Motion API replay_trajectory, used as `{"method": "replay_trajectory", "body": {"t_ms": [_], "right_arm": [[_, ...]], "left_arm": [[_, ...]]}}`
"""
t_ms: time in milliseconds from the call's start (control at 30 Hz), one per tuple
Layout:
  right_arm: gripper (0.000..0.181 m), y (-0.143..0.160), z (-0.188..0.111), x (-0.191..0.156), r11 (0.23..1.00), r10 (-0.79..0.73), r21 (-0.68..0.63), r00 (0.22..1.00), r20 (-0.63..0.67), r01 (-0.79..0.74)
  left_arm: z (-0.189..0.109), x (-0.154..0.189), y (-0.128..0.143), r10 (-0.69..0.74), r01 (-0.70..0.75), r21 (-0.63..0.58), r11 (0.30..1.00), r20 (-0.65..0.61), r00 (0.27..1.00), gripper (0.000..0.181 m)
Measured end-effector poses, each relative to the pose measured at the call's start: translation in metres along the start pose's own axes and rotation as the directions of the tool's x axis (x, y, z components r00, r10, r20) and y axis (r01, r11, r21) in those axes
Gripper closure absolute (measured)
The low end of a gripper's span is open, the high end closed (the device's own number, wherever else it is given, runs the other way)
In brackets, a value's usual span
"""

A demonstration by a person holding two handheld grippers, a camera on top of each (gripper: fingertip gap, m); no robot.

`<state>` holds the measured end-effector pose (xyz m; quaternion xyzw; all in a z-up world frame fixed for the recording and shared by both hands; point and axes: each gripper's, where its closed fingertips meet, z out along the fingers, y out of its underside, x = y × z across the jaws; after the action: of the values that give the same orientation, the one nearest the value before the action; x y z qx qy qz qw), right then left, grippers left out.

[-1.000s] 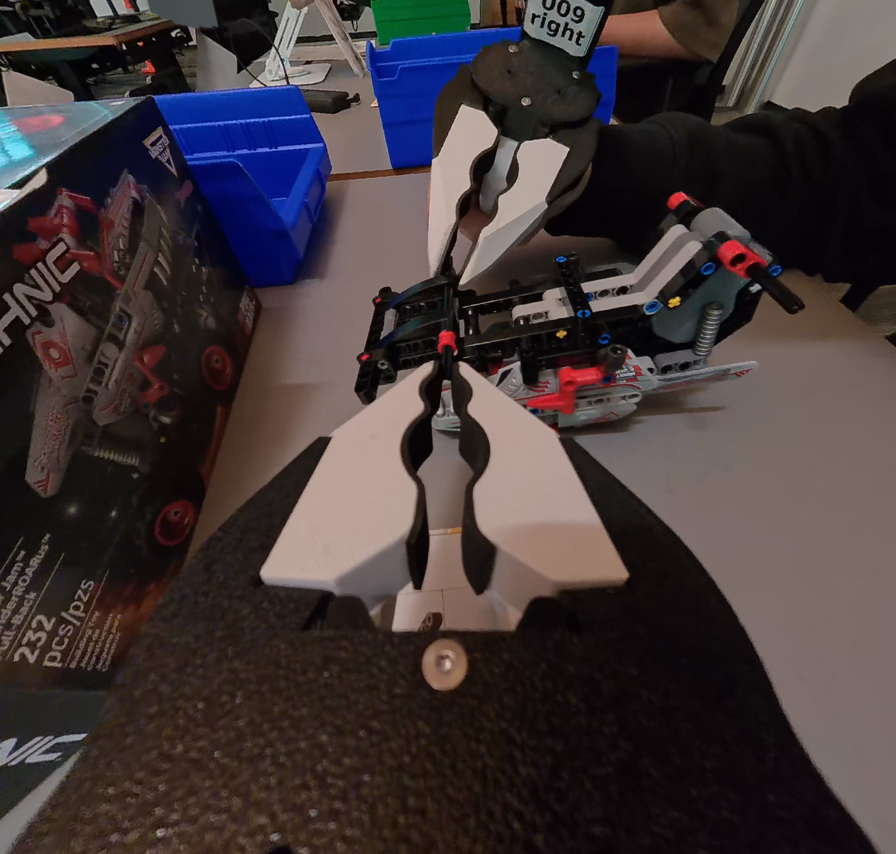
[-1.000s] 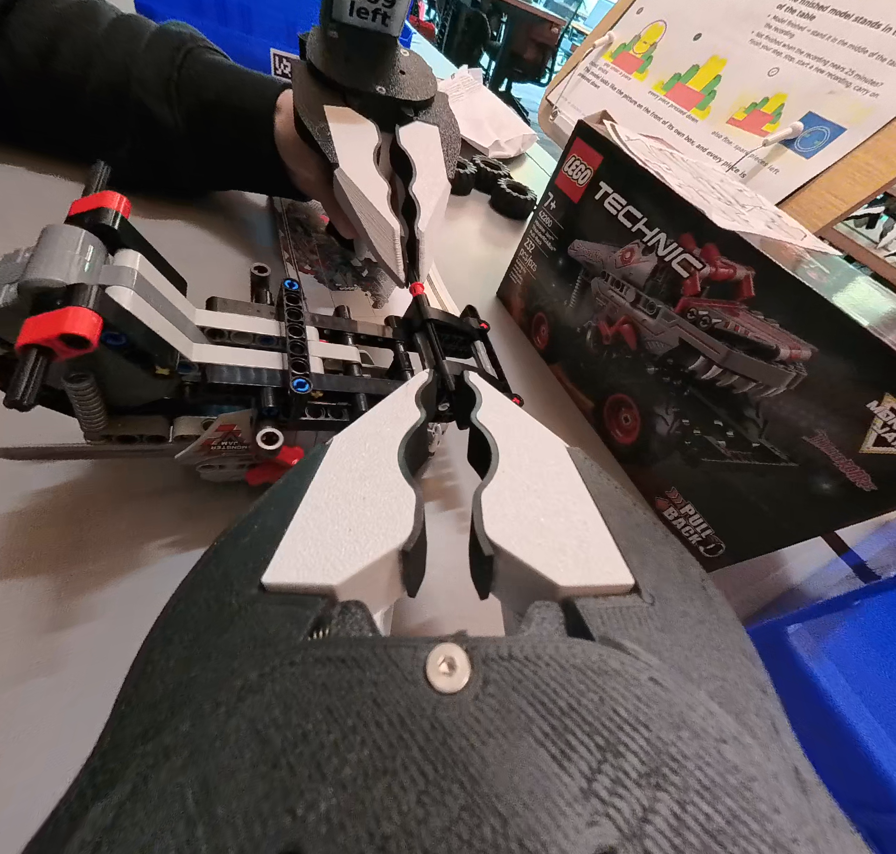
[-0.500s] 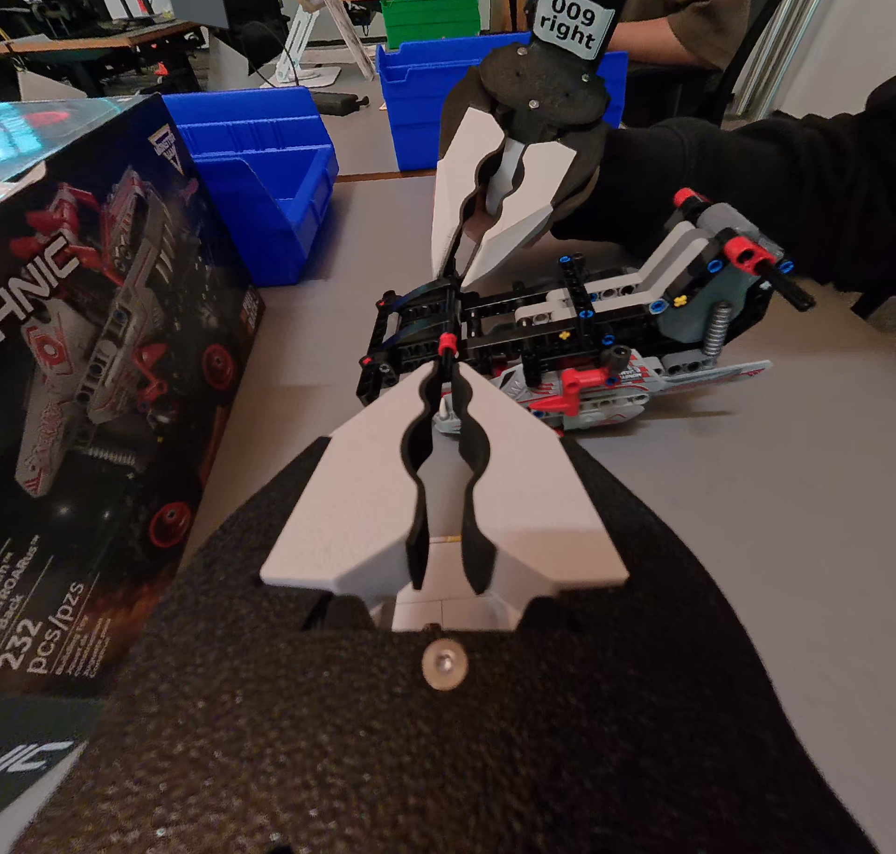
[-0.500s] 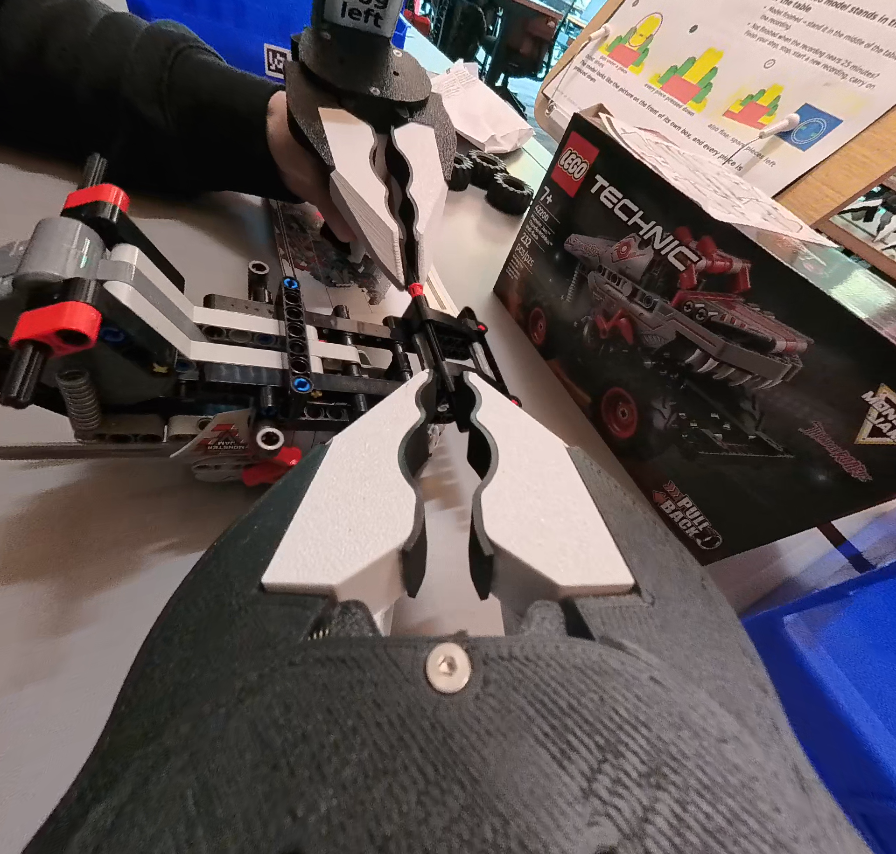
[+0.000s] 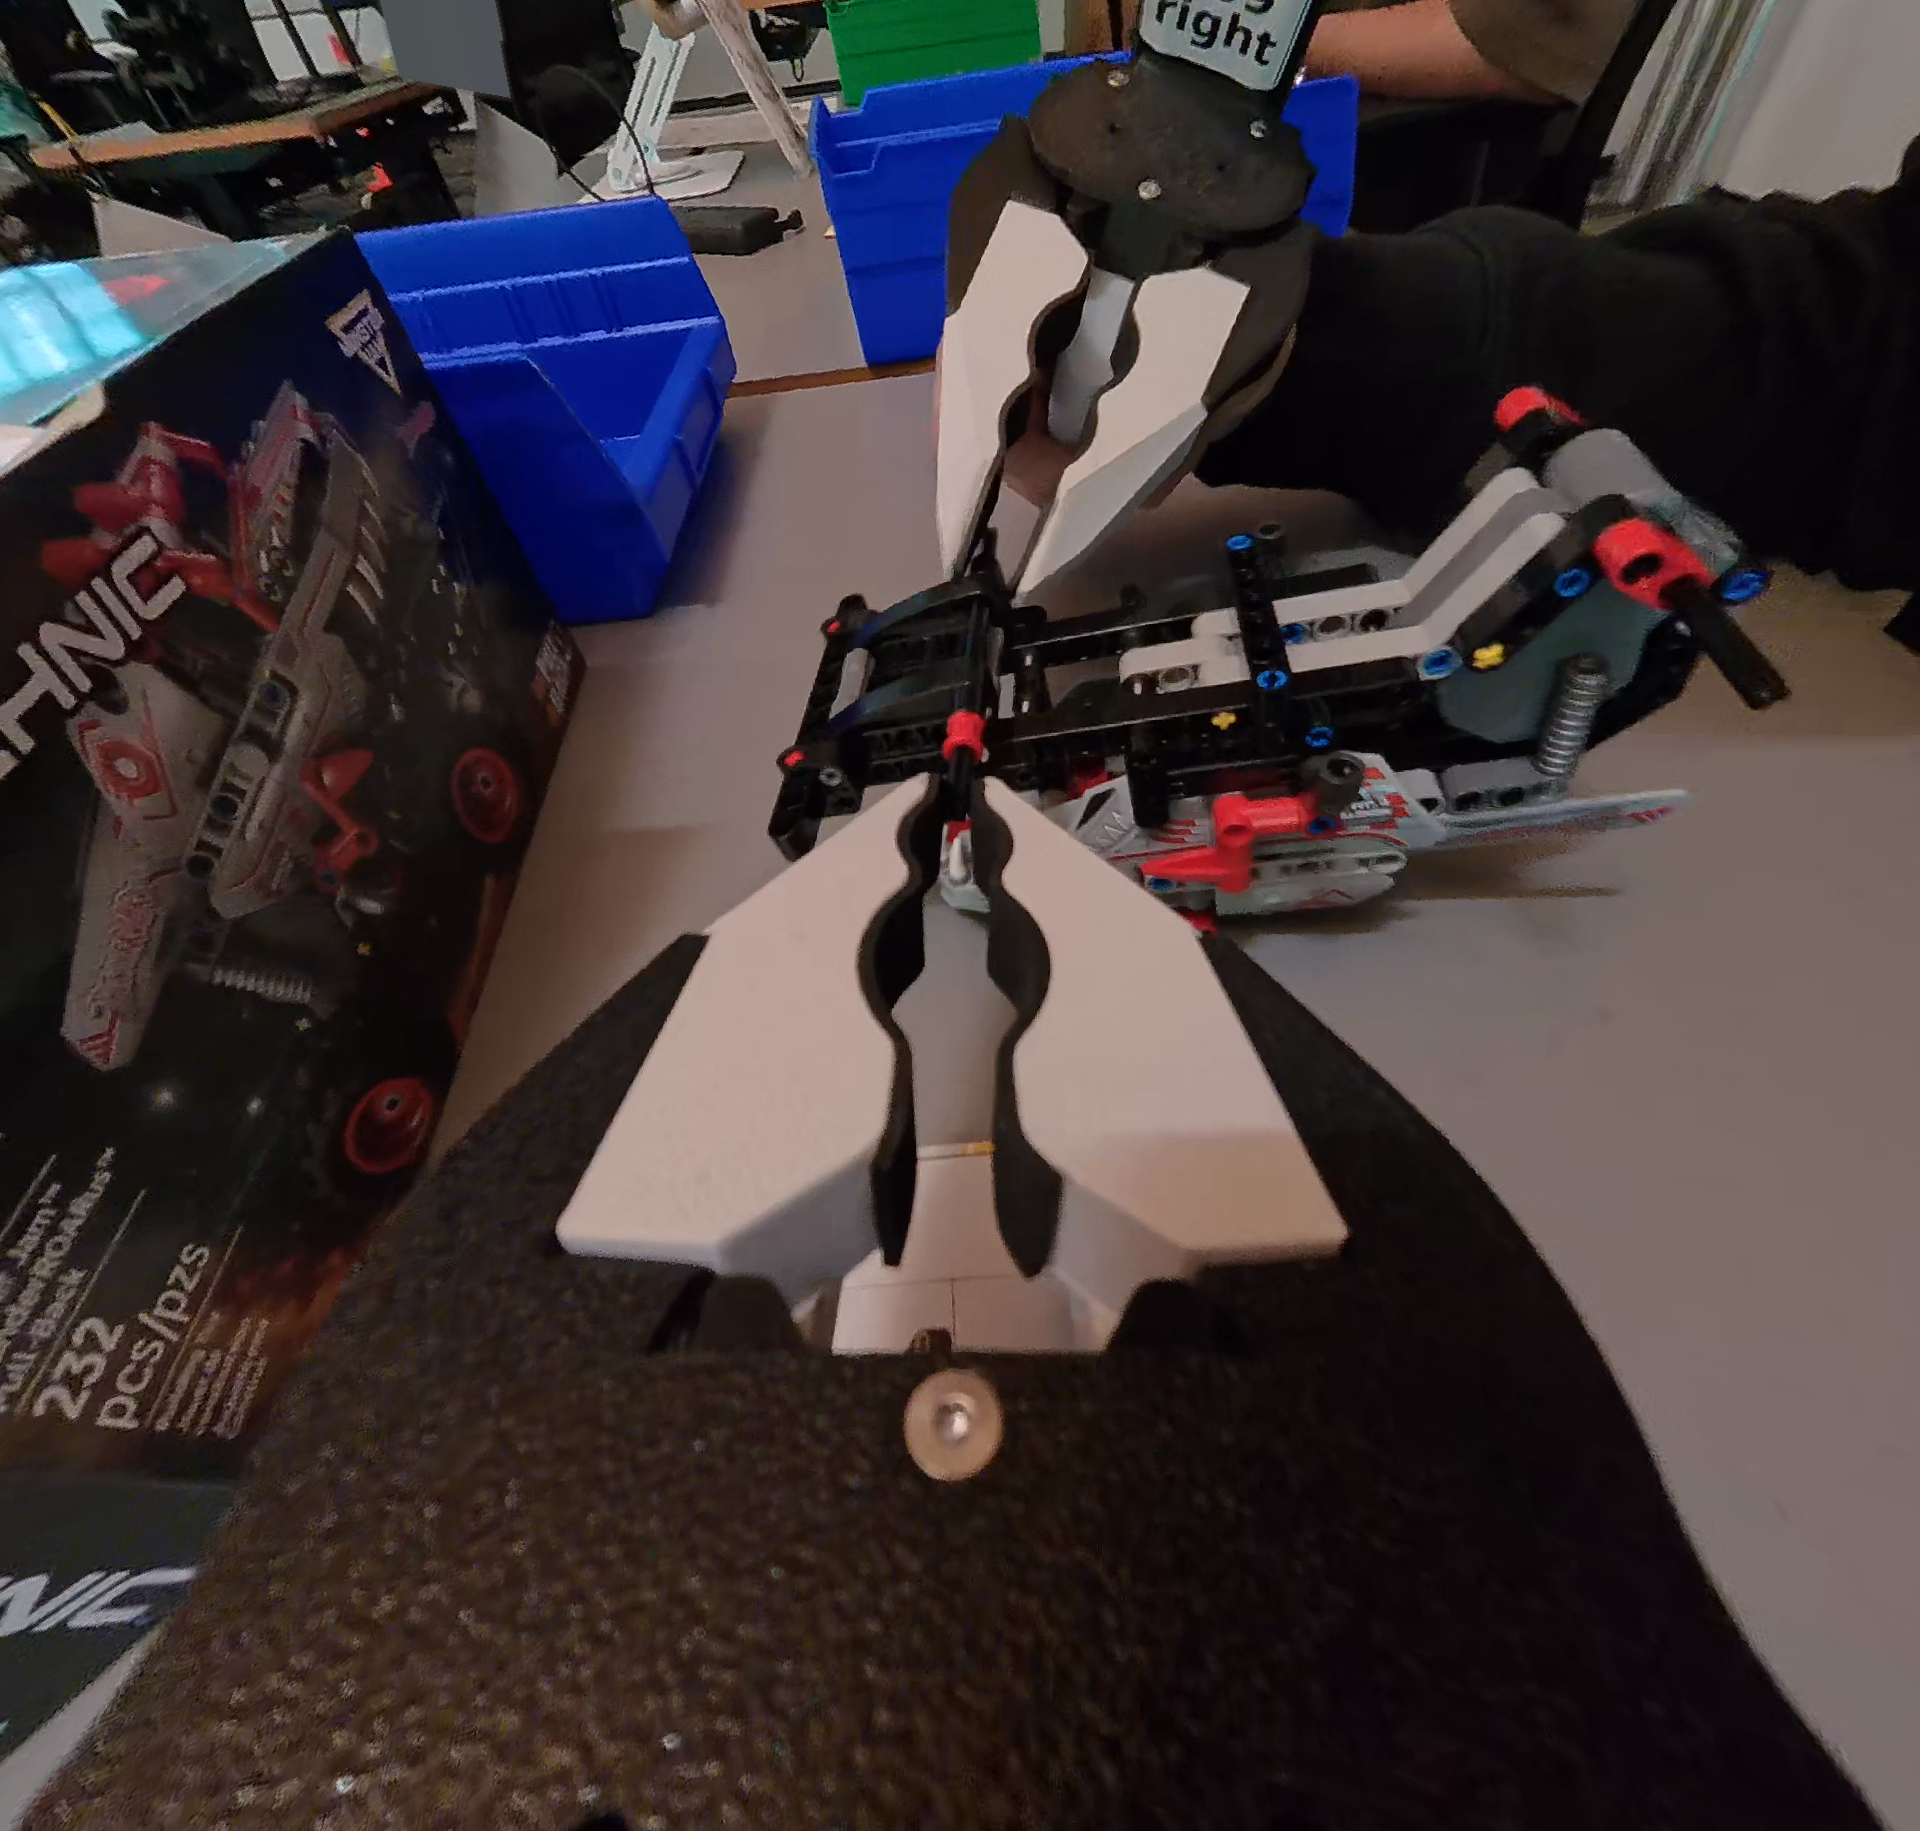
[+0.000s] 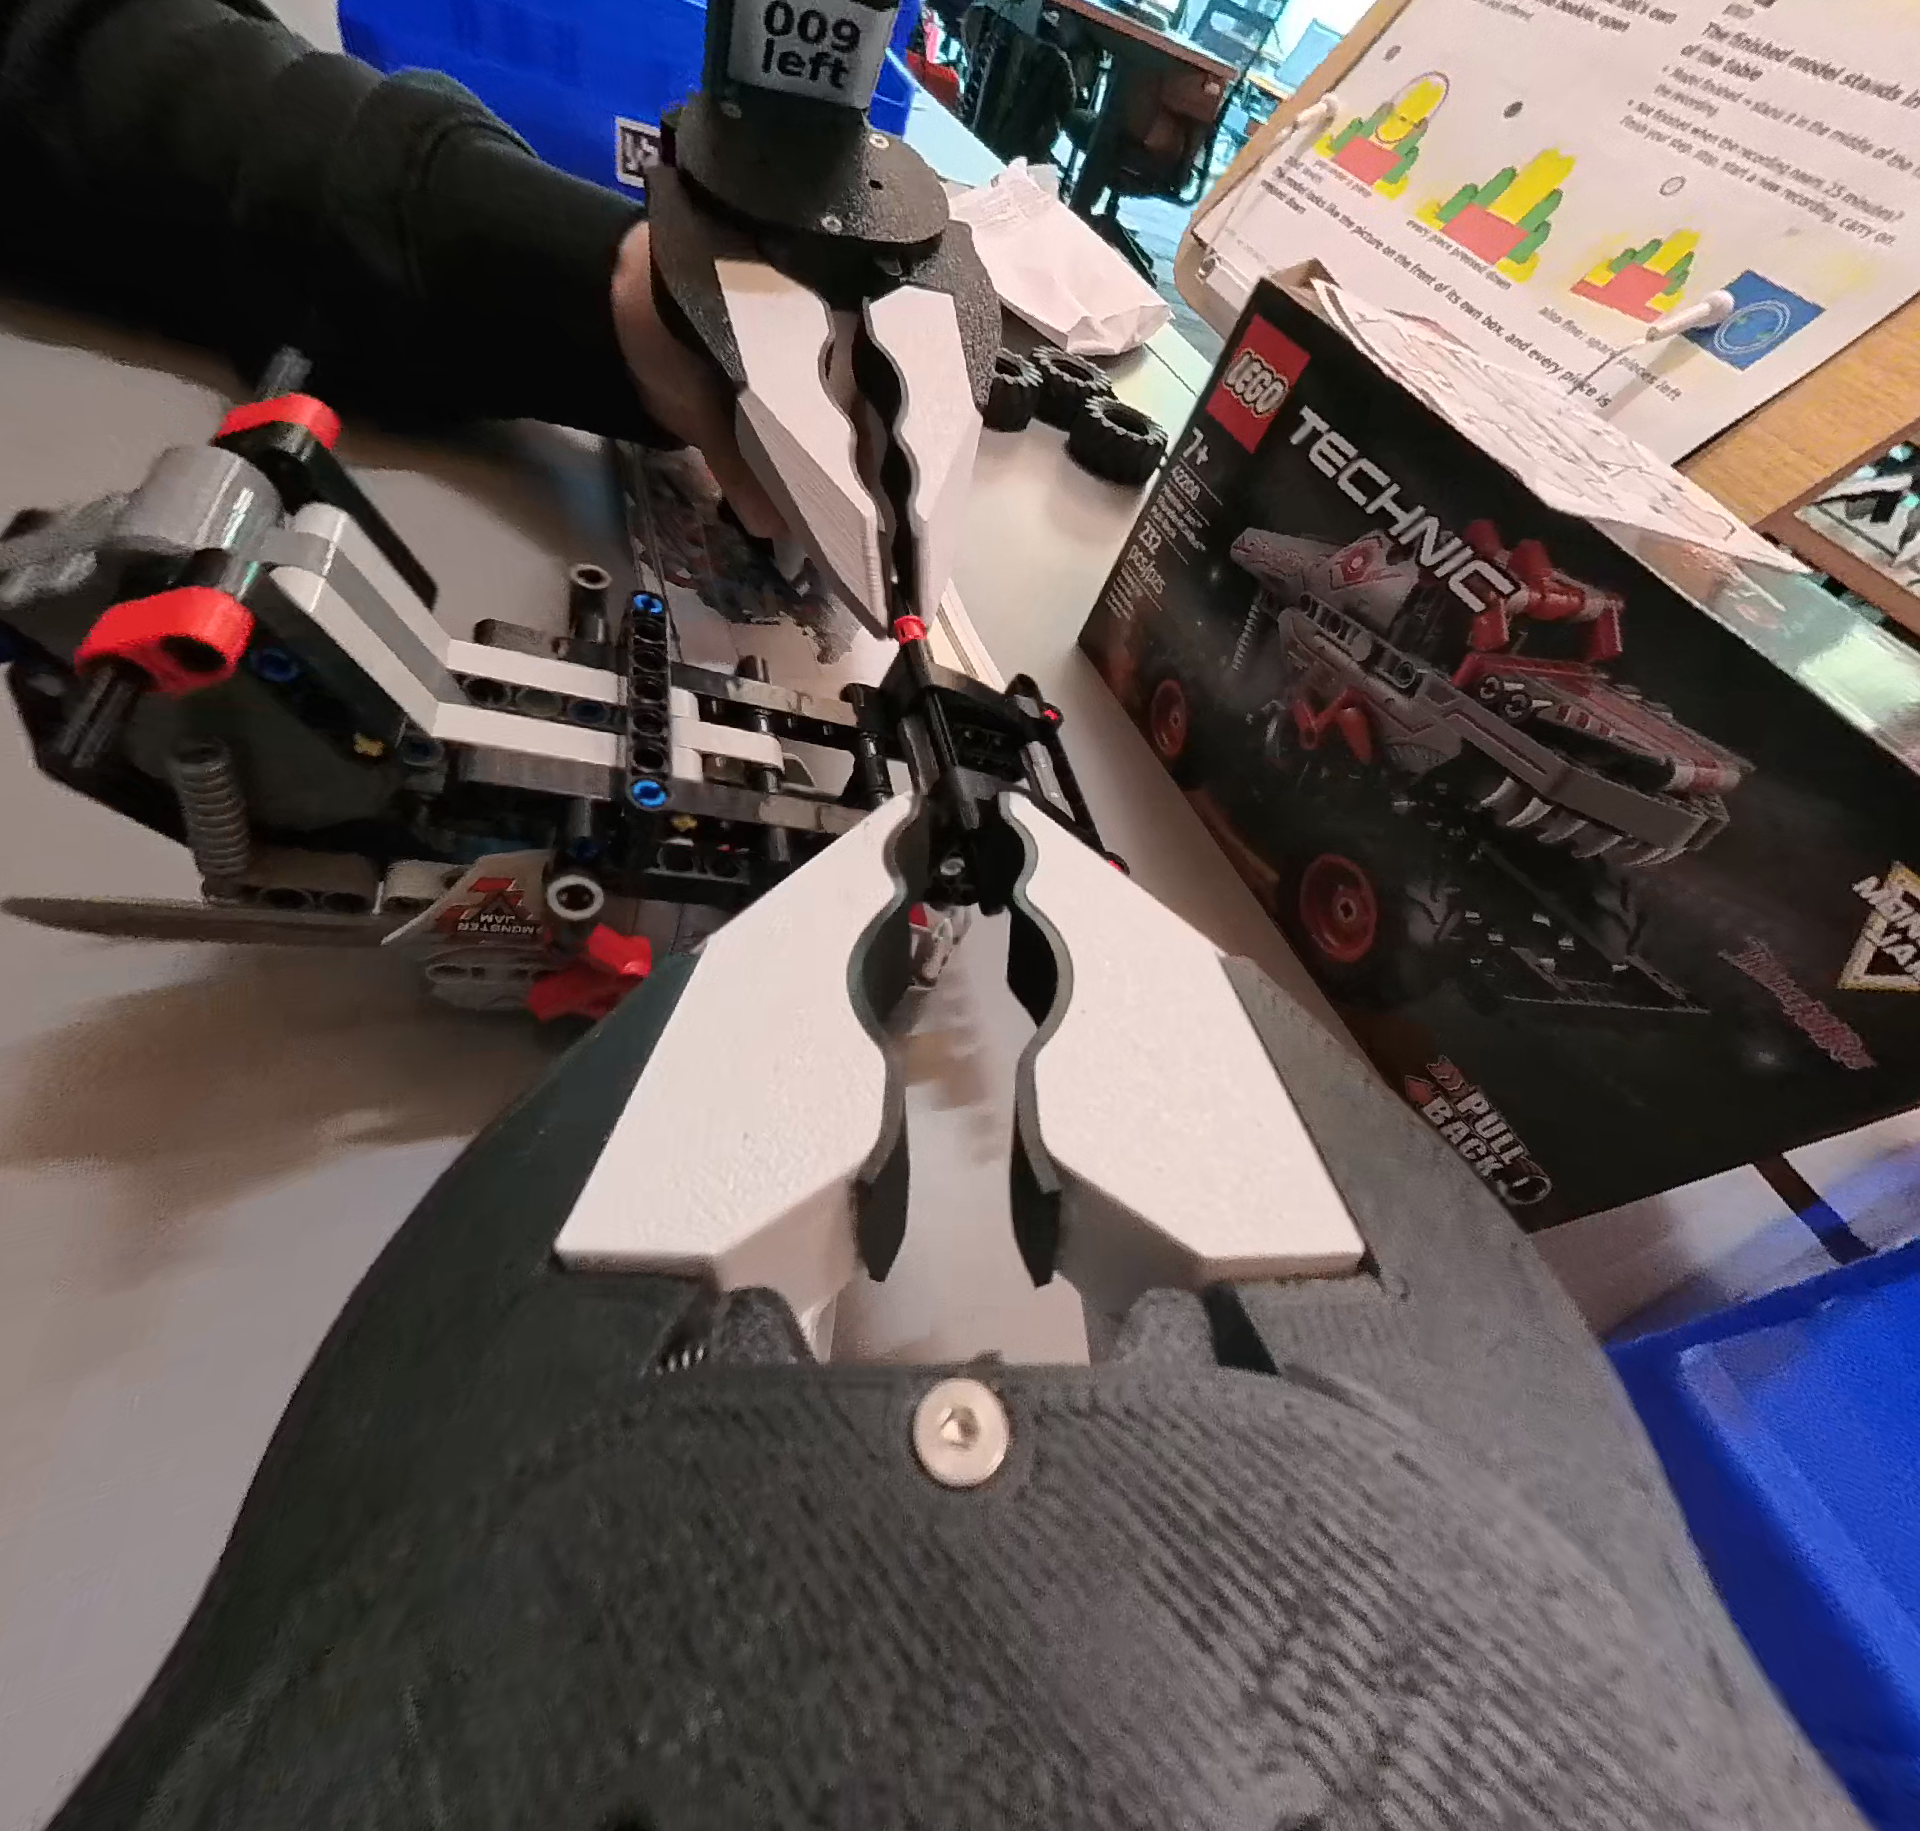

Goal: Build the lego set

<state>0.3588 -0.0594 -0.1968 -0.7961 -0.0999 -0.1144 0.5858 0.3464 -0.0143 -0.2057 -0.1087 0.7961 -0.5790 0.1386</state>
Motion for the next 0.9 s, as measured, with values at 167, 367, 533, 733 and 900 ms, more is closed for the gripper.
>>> {"method": "replay_trajectory", "body": {"t_ms": [167,367,533,733,900], "right_arm": [[0.143,0.0,-0.01,0.003,0.997,0.076,0.017,0.997,0.021,-0.076],[0.155,0.004,-0.016,-0.006,0.994,0.109,-0.005,0.99,0.088,-0.109],[0.169,0.001,-0.018,-0.012,0.993,0.117,0.01,0.984,0.133,-0.119],[0.168,0.001,-0.015,-0.013,0.994,0.11,0.011,0.985,0.132,-0.112],[0.175,0.0,-0.014,-0.016,0.994,0.105,0.016,0.983,0.148,-0.109]], "left_arm": [[0.001,0.005,-0.005,0.045,-0.045,0.005,0.999,-0.001,0.999,0.179],[0.001,0.008,-0.009,0.077,-0.077,-0.006,0.997,-0.004,0.997,0.179],[0.002,0.008,-0.009,0.072,-0.072,-0.002,0.997,-0.005,0.997,0.179],[-0.001,0.01,-0.01,0.07,-0.071,-0.015,0.997,-0.02,0.997,0.177],[-0.023,0.01,-0.029,0.068,-0.069,0.01,0.998,0.015,0.998,0.172]]}}
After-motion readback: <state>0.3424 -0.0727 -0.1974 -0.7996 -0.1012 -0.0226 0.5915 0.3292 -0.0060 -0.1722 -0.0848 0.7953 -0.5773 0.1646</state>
